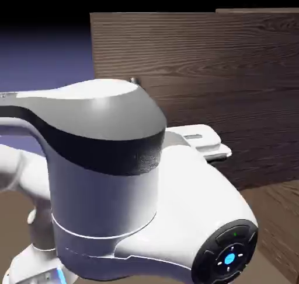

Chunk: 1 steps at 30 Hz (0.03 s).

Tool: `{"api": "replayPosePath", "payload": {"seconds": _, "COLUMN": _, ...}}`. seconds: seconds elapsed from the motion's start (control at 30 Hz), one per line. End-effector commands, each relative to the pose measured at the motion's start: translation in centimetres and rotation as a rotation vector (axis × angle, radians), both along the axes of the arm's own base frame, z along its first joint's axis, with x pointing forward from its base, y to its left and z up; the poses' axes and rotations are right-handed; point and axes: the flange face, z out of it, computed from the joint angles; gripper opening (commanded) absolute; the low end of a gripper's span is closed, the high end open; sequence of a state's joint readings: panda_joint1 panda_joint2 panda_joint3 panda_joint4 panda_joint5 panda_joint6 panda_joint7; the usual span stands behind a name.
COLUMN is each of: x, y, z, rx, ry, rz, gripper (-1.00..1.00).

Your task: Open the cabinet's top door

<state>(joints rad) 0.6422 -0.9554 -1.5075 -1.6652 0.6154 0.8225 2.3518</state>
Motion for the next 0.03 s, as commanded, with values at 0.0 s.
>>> {"api": "replayPosePath", "payload": {"seconds": 0.0, "x": 0.15, "y": -0.66, "z": 0.01, "rx": 0.000, "ry": 0.000, "rz": 0.015, "gripper": -1.00}}
